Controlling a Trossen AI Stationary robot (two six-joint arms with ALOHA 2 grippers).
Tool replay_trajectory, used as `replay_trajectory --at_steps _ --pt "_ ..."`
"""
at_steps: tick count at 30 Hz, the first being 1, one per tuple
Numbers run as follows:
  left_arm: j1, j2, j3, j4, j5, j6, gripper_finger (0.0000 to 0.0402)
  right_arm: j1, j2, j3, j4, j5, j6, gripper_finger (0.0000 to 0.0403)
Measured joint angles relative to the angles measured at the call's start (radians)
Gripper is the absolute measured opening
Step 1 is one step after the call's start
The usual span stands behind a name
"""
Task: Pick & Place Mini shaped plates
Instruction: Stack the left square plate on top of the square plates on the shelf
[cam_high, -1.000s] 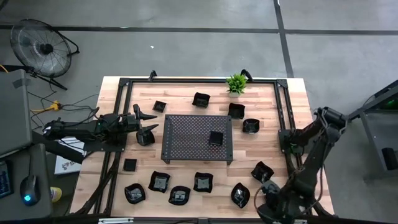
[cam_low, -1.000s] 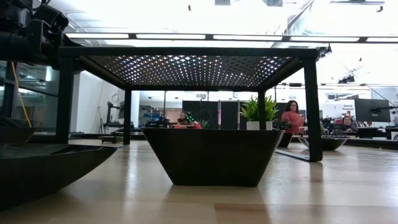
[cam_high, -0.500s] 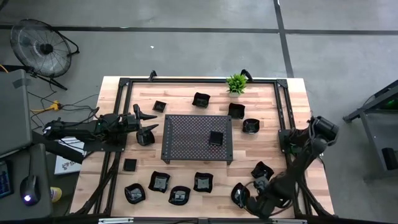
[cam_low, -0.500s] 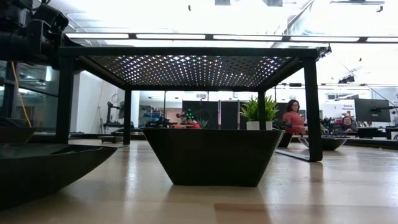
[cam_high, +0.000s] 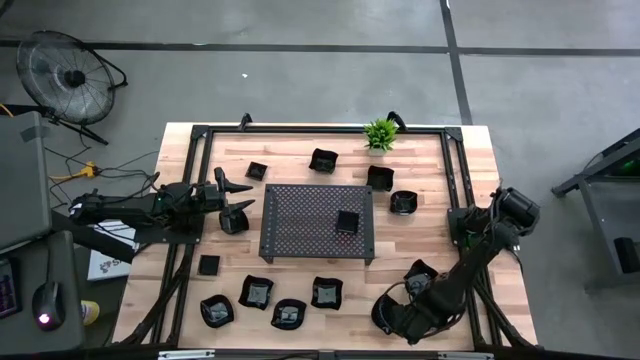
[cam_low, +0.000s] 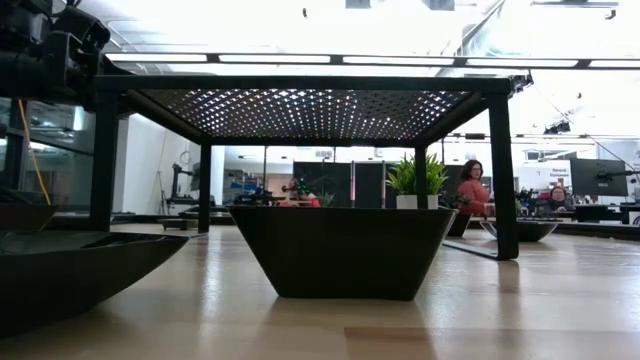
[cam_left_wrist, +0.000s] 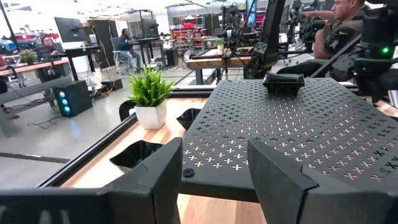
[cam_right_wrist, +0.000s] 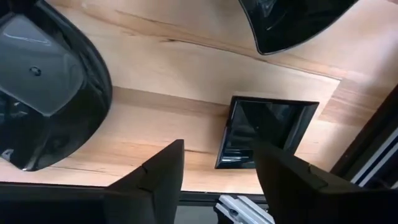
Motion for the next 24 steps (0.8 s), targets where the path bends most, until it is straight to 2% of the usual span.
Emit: replay_trajectory --at_steps 11,24 --pt "0.0 0.0 0.0 0.0 0.0 0.0 0.0176 -0.001 0.078 0.002 0.033 -0.074 0.003 0.0197" --pt "0.0 0.0 0.0 0.0 0.0 0.0 0.0176 -0.001 0.119 0.002 0.039 -0.106 0.011 0.0197"
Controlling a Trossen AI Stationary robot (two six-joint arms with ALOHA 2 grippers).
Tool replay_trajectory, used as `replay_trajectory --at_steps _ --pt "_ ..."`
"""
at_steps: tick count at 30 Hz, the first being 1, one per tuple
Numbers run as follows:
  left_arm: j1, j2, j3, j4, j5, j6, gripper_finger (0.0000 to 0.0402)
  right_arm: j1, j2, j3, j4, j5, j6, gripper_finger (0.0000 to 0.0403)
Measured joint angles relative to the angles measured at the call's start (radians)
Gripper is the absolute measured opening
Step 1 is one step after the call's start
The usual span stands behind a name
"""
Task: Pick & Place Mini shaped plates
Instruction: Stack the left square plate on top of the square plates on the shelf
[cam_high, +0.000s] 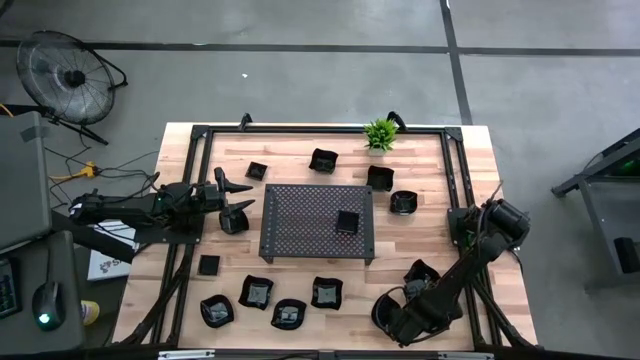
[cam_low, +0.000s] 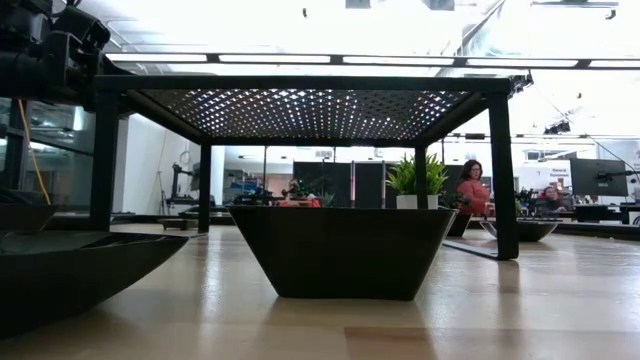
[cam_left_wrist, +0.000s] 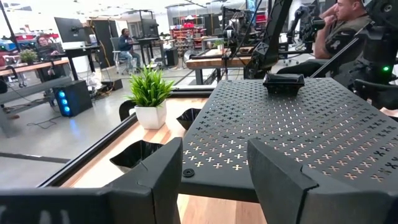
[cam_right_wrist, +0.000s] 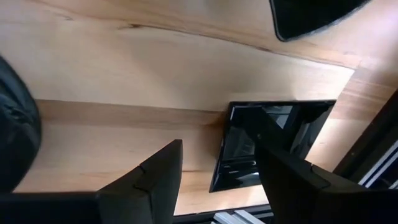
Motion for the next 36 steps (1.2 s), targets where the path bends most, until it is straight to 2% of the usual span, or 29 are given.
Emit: replay_trajectory --at_steps 4,12,17,36 --pt "0.0 0.0 0.0 0.0 0.0 0.0 0.0176 0.001 0.0 0.0 -0.001 -0.014 0.0 0.0188" --pt "0.0 0.0 0.0 0.0 0.0 0.0 0.0176 0.002 0.0 0.0 -0.006 -0.02 -0.007 0.0131" --pt "0.0 0.0 0.0 0.0 0.0 0.0 0.0176 0.003 0.0 0.0 -0.006 -0.022 -0.011 0.0111" --pt "0.0 0.0 0.0 0.0 0.0 0.0 0.0176 0.002 0.024 0.0 0.011 -0.028 -0.011 0.0108"
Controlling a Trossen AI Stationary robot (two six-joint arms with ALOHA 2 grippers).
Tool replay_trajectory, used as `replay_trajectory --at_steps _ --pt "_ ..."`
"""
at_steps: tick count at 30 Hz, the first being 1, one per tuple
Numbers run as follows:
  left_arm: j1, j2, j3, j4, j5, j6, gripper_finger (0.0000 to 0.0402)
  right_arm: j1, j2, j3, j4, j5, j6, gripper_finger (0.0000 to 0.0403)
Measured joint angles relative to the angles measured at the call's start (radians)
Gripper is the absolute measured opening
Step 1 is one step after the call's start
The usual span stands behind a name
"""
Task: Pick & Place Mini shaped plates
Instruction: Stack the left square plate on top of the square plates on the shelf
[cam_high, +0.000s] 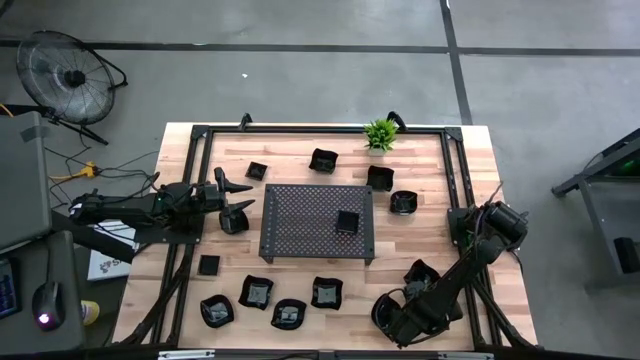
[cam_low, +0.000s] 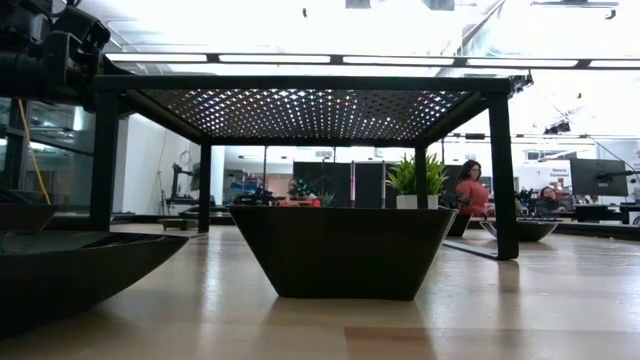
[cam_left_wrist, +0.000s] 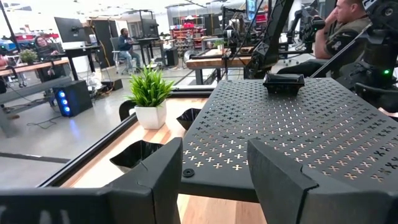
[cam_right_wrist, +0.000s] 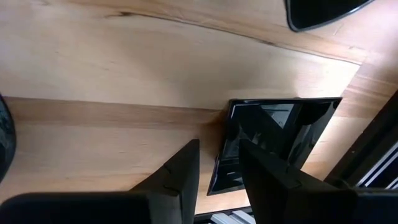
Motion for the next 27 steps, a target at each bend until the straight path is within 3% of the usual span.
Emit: replay_trajectory --at_steps 6,18,27 --pt "0.0 0.0 0.0 0.0 0.0 0.0 0.0176 0.0 0.0 0.0 -0.003 0.001 0.0 0.01" --pt "0.0 0.0 0.0 0.0 0.0 0.0 0.0176 0.0 0.001 0.0 -0.003 0.001 -0.005 0.0028" --pt "0.0 0.0 0.0 0.0 0.0 0.0 0.0176 0.0 0.0 0.0 0.05 -0.01 -0.008 0.0006"
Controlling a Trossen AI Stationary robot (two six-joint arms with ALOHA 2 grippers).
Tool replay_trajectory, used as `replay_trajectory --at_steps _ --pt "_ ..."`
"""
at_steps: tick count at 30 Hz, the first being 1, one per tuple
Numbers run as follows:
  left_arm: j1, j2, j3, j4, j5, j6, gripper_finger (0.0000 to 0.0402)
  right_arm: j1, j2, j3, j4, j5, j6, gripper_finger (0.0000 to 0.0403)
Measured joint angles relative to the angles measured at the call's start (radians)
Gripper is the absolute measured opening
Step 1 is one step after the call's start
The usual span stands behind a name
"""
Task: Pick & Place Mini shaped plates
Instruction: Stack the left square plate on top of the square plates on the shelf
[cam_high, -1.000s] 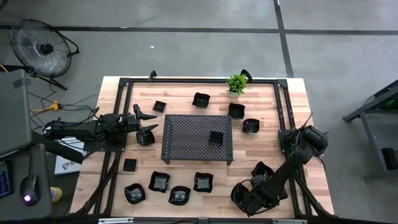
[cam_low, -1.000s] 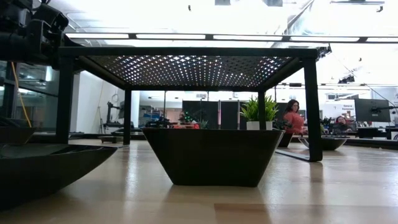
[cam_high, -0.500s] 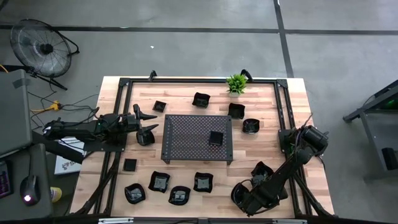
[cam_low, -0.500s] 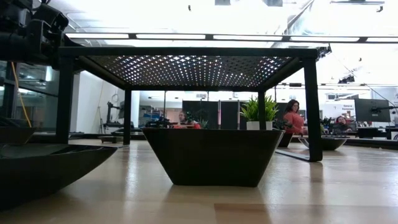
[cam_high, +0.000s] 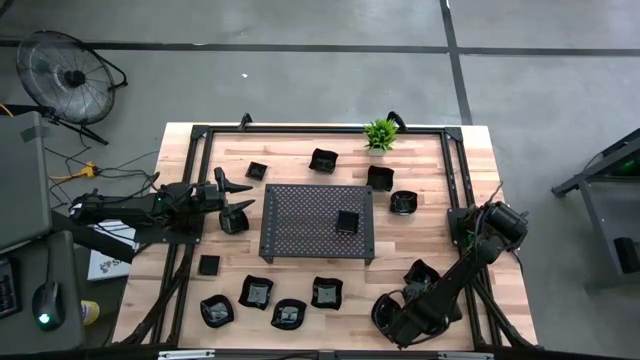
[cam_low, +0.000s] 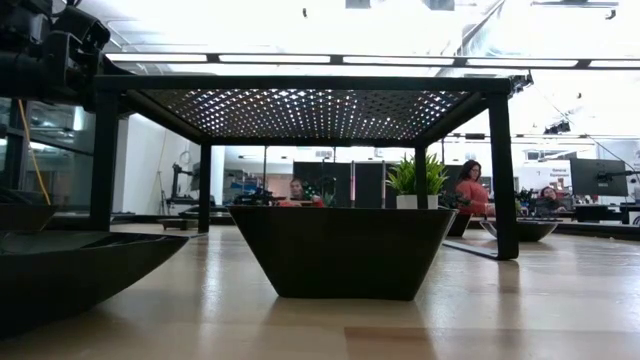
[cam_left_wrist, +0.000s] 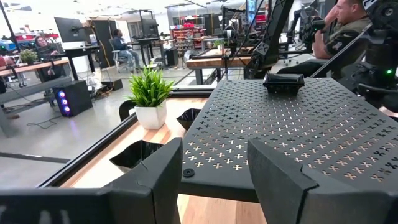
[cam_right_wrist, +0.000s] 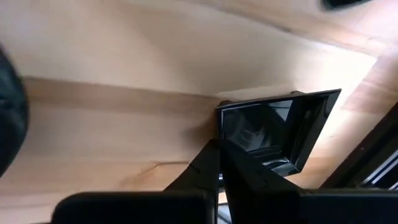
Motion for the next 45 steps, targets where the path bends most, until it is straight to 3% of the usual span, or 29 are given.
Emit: replay_trajectory --at_steps 10,20,33,45 --pt "0.0 0.0 0.0 0.0 0.0 0.0 0.0176 0.0 -0.016 0.117 -0.092 0.035 -0.065 0.0003" --pt "0.0 0.0 0.0 0.0 0.0 0.0 0.0176 -0.012 -0.09 0.317 -0.362 0.179 -0.192 0.0003" --pt "0.0 0.0 0.0 0.0 0.0 0.0 0.0176 -0.119 -0.131 0.526 -0.641 0.352 -0.709 0.0004" --pt "0.0 0.0 0.0 0.0 0.0 0.0 0.0176 -0.3 -0.132 0.603 -0.761 0.434 -1.259 0.0004"
